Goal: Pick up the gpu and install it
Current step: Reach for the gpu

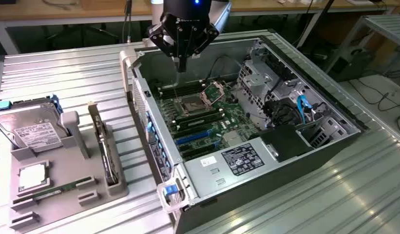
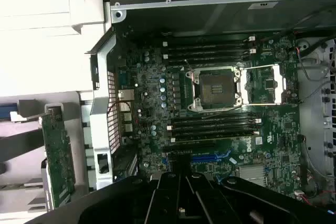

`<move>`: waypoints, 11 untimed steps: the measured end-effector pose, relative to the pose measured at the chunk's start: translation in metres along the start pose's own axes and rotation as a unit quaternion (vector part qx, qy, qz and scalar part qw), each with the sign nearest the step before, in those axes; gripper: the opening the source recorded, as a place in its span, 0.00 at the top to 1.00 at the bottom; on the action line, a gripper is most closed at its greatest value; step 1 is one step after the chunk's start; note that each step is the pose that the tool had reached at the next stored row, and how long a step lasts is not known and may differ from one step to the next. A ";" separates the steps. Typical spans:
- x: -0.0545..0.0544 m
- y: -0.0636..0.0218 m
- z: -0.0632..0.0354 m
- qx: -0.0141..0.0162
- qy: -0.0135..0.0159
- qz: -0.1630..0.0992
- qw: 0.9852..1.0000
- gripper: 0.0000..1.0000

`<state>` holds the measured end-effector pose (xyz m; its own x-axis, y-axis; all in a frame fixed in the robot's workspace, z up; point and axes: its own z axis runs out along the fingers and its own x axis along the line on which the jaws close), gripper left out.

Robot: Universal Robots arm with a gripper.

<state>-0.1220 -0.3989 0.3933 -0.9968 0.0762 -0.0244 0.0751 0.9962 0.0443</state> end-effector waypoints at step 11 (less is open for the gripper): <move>0.008 -0.0008 -0.0002 0.000 0.000 0.000 1.000 0.89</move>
<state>-0.1305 -0.3991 0.3933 -0.9968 0.0762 -0.0245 0.0751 0.9962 0.0444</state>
